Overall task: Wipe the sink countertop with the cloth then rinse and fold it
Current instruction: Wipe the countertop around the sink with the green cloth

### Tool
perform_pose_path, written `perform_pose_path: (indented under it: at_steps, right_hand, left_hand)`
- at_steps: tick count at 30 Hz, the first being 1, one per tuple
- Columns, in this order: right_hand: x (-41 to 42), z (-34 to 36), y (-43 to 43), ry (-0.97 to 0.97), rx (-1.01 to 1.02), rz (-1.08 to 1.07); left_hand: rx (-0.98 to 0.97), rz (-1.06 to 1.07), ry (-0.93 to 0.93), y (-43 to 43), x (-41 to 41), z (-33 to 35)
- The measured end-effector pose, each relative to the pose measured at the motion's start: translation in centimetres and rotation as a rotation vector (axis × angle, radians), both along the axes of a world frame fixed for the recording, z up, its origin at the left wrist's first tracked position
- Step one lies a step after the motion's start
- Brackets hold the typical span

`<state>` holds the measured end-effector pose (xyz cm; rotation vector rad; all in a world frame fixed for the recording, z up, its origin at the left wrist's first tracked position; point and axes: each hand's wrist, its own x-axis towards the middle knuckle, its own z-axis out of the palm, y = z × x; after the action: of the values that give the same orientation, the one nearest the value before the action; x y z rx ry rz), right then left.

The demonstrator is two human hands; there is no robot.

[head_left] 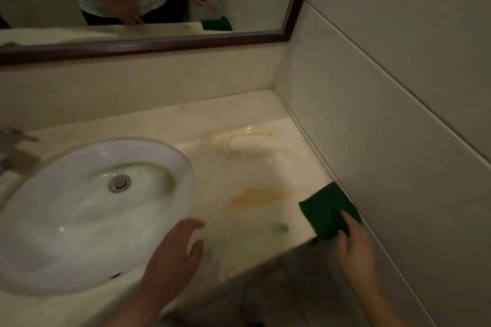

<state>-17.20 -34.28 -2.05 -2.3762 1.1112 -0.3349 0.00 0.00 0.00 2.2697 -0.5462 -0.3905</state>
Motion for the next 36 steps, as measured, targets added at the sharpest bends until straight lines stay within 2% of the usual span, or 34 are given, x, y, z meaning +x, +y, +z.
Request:
perform_pose_path:
  at_steps: [1,3,5,7,13,21,24,30,33,36]
  right_hand:
    - [1.1,-0.5,-1.4,0.003,-0.043,0.103]
    - [3.3,-1.2,-3.1,0.143,-0.07,0.279]
    - [5.2,-2.4,-4.3,0.311,-0.115,0.415]
    - [5.5,-3.9,-5.2,0.382,-0.178,0.487]
    - [13.0,-4.5,-8.4,0.355,-0.161,0.534]
    - [29.4,-3.9,-8.9,0.354,-0.137,0.491]
    - [35.4,-4.0,-7.5,0.343,-0.219,0.543]
    - [43.4,-3.8,1.4,0.312,-0.291,1.045]
    - [43.8,-4.0,5.6,0.24,-0.362,1.306]
    - [41.5,-4.1,6.4,0.204,-0.415,1.473]
  left_hand:
    - [0.031,-0.006,-0.086,-2.3,0.8,-0.4]
    - [0.153,-0.014,-0.179,-6.8,2.7,-0.7]
    - [0.287,0.027,-0.174,-10.0,4.9,-1.8]
    - [0.396,0.086,-0.139,-11.7,6.1,-3.5]
    - [0.584,0.171,-0.187,-13.3,5.3,-6.6]
    - [0.599,0.147,-0.199,-13.3,5.2,-7.1]
    - [0.639,0.127,-0.205,-13.2,5.3,-7.4]
    - [0.626,0.145,-0.188,-13.5,5.5,-7.4]
    - [0.633,0.155,-0.197,-13.5,5.5,-7.5]
    - [0.628,0.154,-0.202,-13.4,5.5,-7.6]
